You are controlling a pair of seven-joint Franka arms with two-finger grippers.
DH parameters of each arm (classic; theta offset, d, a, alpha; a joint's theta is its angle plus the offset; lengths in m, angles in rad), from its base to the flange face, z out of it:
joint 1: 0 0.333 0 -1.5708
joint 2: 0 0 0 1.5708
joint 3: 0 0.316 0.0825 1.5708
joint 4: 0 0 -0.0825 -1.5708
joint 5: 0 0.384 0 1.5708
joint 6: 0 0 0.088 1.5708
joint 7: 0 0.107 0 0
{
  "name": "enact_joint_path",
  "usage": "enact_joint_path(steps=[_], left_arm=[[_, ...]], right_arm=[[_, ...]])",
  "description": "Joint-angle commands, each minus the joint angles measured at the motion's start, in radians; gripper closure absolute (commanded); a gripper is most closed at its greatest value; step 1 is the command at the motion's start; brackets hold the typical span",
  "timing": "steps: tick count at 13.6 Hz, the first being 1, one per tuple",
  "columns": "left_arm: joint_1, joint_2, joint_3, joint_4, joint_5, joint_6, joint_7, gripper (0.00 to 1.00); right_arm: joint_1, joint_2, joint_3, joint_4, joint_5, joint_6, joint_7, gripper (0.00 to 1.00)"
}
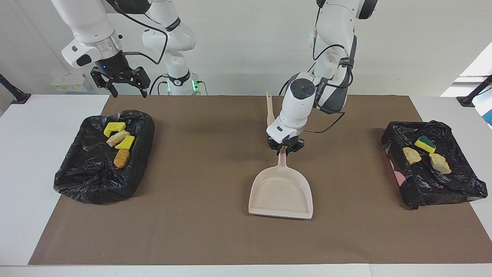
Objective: Sweep and dump trash in bin
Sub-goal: 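Carry the dustpan to the table center above the brush with the left gripper, then release the dustpan on the table and withdraw the left gripper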
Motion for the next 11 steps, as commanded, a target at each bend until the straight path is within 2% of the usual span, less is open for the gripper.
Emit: enact_joint_path(steps=[1,3,4,5,6,8,11], left_arm=[[-0.045,0.022,0.02,0.002,-0.014,0.038,-0.069,0.82],[-0.046,0.022,0.02,0.002,-0.014,0.035,-0.069,0.52],[-0.046,0.022,0.02,0.002,-0.014,0.033,-0.069,0.4],[-0.046,0.022,0.02,0.002,-0.014,0.03,-0.066,0.35],[-0.042,0.02,0.02,0.005,-0.014,0.02,-0.058,0.25],[-0.032,0.0,0.021,0.004,-0.014,-0.041,-0.055,0.14],[0.021,-0.087,0.03,0.002,0.0,-0.192,-0.008,0.11]], right_arm=[[-0.008,-0.021,0.006,-0.023,0.006,0.017,0.011,0.0],[-0.008,-0.021,0.006,-0.023,0.004,0.017,0.011,0.0],[-0.008,-0.021,0.005,-0.023,0.006,0.017,0.011,0.0],[-0.008,-0.021,0.006,-0.023,0.006,0.017,0.011,0.0],[-0.008,-0.021,0.006,-0.023,0.006,0.015,0.011,0.0],[-0.01,-0.021,0.006,-0.023,0.006,0.015,0.011,0.0],[-0.008,-0.021,0.006,-0.023,0.006,0.015,0.011,0.0]])
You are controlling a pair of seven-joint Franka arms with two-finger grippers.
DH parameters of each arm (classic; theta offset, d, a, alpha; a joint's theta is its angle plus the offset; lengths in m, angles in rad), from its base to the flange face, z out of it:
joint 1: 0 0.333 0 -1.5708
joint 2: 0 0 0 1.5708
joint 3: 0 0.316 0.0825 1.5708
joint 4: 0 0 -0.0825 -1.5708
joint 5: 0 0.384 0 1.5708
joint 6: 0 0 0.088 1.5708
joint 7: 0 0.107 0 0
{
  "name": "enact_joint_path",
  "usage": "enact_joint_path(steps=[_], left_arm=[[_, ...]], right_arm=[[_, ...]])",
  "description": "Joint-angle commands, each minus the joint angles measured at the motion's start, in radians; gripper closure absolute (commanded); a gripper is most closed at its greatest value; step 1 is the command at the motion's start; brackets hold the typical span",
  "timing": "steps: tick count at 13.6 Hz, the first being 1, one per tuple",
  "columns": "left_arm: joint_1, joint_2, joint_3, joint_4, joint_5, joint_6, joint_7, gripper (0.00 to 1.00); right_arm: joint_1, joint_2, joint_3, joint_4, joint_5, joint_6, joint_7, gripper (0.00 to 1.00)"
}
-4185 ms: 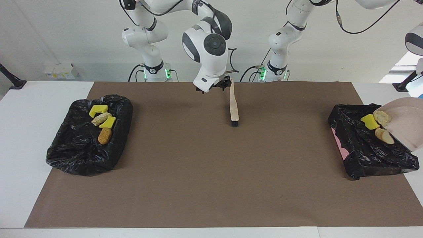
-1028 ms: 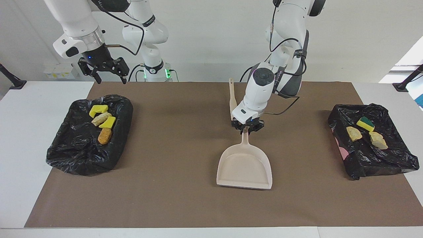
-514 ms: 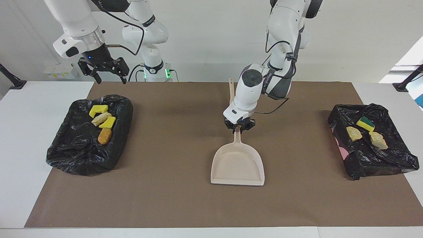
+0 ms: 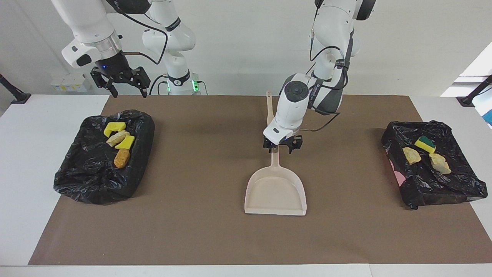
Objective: Sweep and dump trash in bin
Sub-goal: 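Release the dustpan on the table and withdraw the left gripper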
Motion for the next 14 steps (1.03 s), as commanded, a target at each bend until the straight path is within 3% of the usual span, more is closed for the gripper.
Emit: enact_joint_path(steps=[1,4,9,14], left_arm=[[0.072,-0.11,0.007,-0.01,0.0,-0.141,0.109,0.1],[0.239,-0.251,0.007,-0.016,0.002,-0.239,0.327,0.0],[0.463,-0.402,0.009,0.018,0.003,-0.347,0.608,0.0],[0.52,-0.347,0.01,0.277,0.008,-0.537,0.632,0.0]], right_arm=[[-0.008,-0.021,0.006,-0.023,0.006,0.015,0.011,0.0],[-0.008,-0.021,0.006,-0.023,0.006,0.015,0.011,0.0],[-0.008,-0.021,0.006,-0.023,0.006,0.015,0.011,0.0],[-0.008,-0.021,0.005,-0.023,0.006,0.017,0.011,0.0]])
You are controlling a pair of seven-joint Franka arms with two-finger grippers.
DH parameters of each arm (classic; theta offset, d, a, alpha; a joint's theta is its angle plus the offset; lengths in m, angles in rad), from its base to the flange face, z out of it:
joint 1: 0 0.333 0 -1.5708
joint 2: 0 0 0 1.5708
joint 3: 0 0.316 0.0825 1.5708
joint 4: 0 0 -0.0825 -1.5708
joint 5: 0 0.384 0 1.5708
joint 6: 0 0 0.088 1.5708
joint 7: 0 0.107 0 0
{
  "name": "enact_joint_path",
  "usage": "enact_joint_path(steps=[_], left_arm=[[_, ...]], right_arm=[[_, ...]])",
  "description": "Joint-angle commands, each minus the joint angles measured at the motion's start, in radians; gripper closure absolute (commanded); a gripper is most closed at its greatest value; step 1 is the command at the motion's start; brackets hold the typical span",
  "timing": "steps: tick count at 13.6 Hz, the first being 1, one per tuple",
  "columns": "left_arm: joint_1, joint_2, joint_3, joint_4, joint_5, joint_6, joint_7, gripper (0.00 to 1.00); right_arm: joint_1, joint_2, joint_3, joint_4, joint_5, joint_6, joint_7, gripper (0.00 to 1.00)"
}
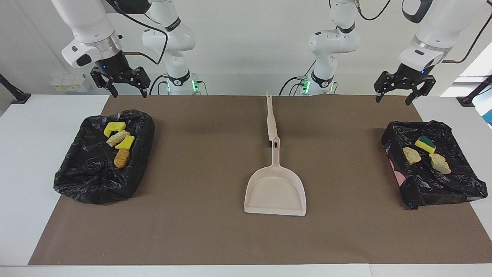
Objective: Sweep and dump trash in bin
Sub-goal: 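Release the dustpan on the table and withdraw the left gripper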
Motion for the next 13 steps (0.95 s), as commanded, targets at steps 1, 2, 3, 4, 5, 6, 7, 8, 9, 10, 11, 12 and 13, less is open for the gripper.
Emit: enact_joint_path(steps=[1,2,3,4,5,6,7,8,9,10,11,12,13], left_arm=[[0.008,0.077,-0.009,0.15,0.009,-0.099,0.009,0.0],[0.007,0.102,-0.006,0.197,0.025,-0.125,0.012,0.0],[0.007,0.114,-0.004,0.217,0.032,-0.142,0.013,0.0],[0.004,0.105,-0.006,0.213,0.035,-0.128,0.013,0.0],[0.008,0.096,-0.006,0.195,0.032,-0.131,0.013,0.0],[0.005,0.085,-0.006,0.179,0.034,-0.13,0.001,0.0],[0.008,0.084,-0.006,0.179,0.034,-0.131,0.001,0.0],[0.008,0.082,-0.006,0.178,0.032,-0.133,0.001,0.0],[0.008,0.081,-0.006,0.172,0.032,-0.134,0.001,0.0],[0.01,0.079,-0.006,0.167,0.031,-0.139,0.0,0.0],[0.012,0.077,-0.006,0.165,0.028,-0.137,0.0,0.0],[0.012,0.076,-0.006,0.164,0.028,-0.137,0.001,0.0],[0.012,0.074,-0.006,0.164,0.026,-0.139,0.003,0.0]], right_arm=[[-0.008,-0.021,0.006,-0.023,0.006,0.017,0.011,0.0],[-0.008,-0.021,0.006,-0.023,0.006,0.017,0.011,0.0],[-0.008,-0.021,0.006,-0.023,0.006,0.017,0.011,0.0],[-0.008,-0.021,0.006,-0.023,0.006,0.015,0.011,0.0],[-0.008,-0.021,0.006,-0.023,0.006,0.015,0.011,0.0],[-0.008,-0.021,0.006,-0.023,0.004,0.015,0.011,0.0],[-0.008,-0.021,0.005,-0.023,0.006,0.015,0.011,0.0],[-0.008,-0.021,0.006,-0.023,0.006,0.015,0.011,0.0],[-0.008,-0.021,0.006,-0.023,0.006,0.017,0.011,0.0],[-0.008,-0.021,0.006,-0.023,0.006,0.015,0.011,0.0],[-0.008,-0.021,0.006,-0.023,0.006,0.015,0.011,0.0],[-0.008,-0.021,0.005,-0.023,0.006,0.015,0.011,0.0],[-0.008,-0.021,0.005,-0.023,0.006,0.015,0.011,0.0]])
